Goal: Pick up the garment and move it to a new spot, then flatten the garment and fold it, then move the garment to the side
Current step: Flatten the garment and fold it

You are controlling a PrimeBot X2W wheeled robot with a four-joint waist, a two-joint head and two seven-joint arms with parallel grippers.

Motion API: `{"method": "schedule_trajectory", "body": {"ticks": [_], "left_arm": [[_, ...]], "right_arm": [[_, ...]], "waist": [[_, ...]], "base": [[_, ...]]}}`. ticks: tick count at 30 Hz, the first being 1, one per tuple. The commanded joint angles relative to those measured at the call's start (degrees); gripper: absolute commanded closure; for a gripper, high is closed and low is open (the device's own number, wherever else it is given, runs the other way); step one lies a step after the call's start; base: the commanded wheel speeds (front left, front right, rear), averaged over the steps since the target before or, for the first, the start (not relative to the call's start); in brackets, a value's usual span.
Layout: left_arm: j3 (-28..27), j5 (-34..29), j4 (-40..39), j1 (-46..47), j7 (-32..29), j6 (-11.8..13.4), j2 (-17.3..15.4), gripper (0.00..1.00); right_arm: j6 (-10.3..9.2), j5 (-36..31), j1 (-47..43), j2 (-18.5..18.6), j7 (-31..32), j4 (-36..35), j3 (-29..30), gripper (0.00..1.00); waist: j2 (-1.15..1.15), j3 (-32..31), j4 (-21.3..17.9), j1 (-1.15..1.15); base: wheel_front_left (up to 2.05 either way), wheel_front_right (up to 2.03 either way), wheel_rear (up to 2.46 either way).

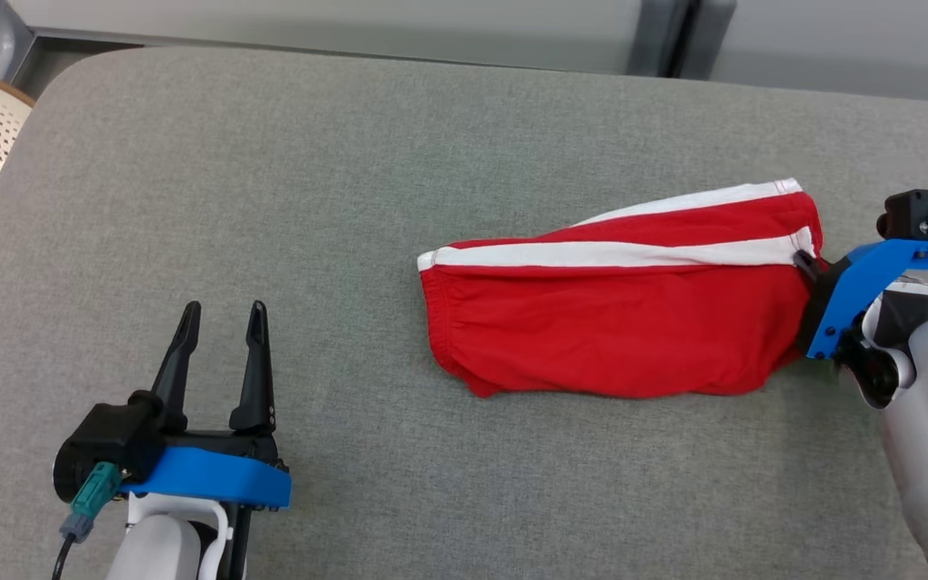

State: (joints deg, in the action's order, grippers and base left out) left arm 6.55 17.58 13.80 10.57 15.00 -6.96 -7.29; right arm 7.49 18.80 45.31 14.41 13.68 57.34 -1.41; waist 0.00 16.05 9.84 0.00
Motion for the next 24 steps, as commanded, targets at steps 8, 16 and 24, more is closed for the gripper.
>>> {"method": "schedule_trajectory", "body": {"ticks": [8, 16, 24], "left_arm": [[-0.66, -0.15, 0.50, -2.94, 0.23, -0.40, -0.84, 0.00], [-0.18, -0.35, 0.79, -4.69, 0.23, -0.46, -0.47, 0.00], [0.26, 0.19, 0.80, -5.53, 0.23, -0.55, -0.86, 0.00]], "right_arm": [[0.01, 0.16, -5.44, 3.67, -3.41, -4.48, 0.21, 1.00], [0.01, -4.10, -8.82, 5.32, -2.74, -9.01, 2.85, 1.00], [0.02, -7.47, -9.53, 0.09, 2.77, -17.88, 0.34, 1.00]], "waist": [[0.00, -5.11, -4.81, 0.00], [0.00, -7.69, -6.16, 0.00], [0.00, -8.66, -5.23, 0.00]], "base": [[0.00, 0.00, 0.00], [0.00, 0.00, 0.00], [0.00, 0.00, 0.00]]}}
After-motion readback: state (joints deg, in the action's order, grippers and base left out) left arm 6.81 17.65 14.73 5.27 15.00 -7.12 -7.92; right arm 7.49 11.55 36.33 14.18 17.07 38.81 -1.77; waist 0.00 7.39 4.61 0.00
